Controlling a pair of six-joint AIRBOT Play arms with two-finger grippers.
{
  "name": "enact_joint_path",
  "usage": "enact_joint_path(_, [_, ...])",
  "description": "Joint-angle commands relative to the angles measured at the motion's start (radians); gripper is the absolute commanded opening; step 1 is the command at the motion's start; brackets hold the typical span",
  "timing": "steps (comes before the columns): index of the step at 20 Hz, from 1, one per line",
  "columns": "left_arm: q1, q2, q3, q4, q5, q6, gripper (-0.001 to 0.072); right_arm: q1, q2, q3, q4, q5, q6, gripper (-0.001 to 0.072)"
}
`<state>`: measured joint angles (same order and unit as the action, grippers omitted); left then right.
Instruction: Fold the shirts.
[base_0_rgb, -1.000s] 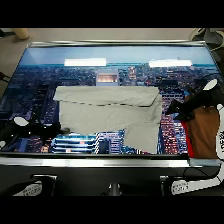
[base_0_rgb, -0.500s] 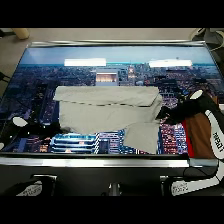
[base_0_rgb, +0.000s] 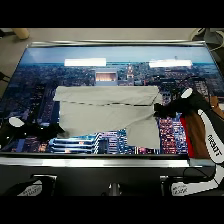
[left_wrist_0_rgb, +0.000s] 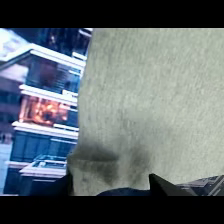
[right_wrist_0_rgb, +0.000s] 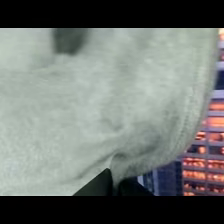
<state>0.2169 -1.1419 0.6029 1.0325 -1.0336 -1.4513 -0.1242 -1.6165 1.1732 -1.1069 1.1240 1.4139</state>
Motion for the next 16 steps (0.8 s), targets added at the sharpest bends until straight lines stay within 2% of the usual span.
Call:
enact_joint_path(1, [0.018, -0.002, 0.0, 0.029, -0.021, 0.007, 0.0577, 0.003, 0.021, -0.001, -0.003, 0.06, -0.001, 0.0024])
enact_joint_path(8, [-0.034, -0.088, -0.021, -0.003, 0.039, 0.009, 0.0575, 0.003, 0.021, -0.001, 0.0, 0.114, 0.014, 0.0025])
enact_joint_path(9, [-0.045, -0.089, -0.021, -0.013, 0.063, 0.006, 0.0486, 0.003, 0.021, -0.001, 0.0, 0.12, 0.014, 0.0025])
enact_joint_path(10, [-0.052, -0.089, -0.02, -0.013, 0.084, -0.014, 0.0203, 0.003, 0.021, -0.001, 0.001, 0.129, 0.014, 0.0025])
enact_joint_path(11, [-0.052, -0.089, -0.02, -0.017, 0.092, -0.014, 0.0084, 0.003, 0.024, -0.001, 0.0, 0.137, 0.014, 0.0025])
enact_joint_path(12, [-0.051, -0.085, -0.015, -0.015, 0.092, -0.006, 0.0019, 0.003, 0.036, -0.001, 0.0, 0.141, 0.014, 0.0025])
enact_joint_path(16, [-0.048, 0.066, 0.122, -0.006, 0.072, 0.04, 0.0014, 0.003, 0.182, 0.037, -0.002, 0.13, -0.006, 0.0025])
